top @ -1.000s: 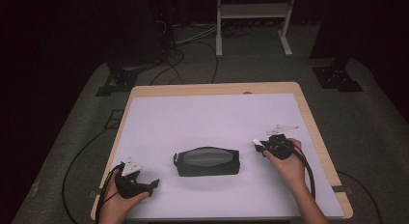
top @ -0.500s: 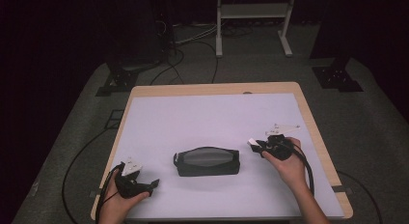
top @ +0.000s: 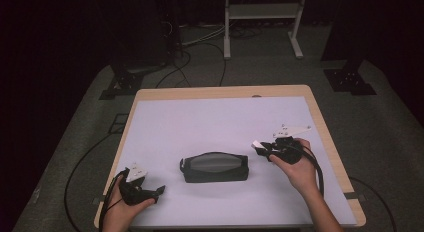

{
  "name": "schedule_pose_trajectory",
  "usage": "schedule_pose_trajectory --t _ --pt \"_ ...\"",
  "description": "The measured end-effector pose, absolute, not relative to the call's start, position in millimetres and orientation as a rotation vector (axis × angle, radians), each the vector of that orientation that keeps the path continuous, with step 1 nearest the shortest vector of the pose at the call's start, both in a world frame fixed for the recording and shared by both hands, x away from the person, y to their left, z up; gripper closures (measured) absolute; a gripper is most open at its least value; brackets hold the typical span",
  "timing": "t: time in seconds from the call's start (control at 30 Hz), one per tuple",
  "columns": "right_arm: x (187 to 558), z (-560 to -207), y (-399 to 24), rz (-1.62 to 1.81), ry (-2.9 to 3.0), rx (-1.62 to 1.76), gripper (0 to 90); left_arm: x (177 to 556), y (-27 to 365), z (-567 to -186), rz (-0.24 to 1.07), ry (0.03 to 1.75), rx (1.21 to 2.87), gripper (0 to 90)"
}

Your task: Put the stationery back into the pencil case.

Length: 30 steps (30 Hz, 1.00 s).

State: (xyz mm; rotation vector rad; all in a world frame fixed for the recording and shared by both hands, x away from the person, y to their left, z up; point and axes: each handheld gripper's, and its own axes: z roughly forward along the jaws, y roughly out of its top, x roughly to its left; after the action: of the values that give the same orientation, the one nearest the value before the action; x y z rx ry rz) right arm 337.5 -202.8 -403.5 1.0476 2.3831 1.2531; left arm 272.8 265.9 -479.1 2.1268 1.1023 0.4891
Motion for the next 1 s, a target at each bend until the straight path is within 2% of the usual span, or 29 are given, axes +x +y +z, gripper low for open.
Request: schedule_pose_trajectory --t 0.53,1.0 --pt "336.1 -385.5 -172.4 1.34 2.47 0.845 70.3 272.8 265.7 -479.2 0.488 1.104 2.123 5.8" --pt "342.5 -384.1 -138.3 1.364 2.579 0.67 70.3 273.0 265.9 -479.1 0.491 1.101 2.124 5.8"
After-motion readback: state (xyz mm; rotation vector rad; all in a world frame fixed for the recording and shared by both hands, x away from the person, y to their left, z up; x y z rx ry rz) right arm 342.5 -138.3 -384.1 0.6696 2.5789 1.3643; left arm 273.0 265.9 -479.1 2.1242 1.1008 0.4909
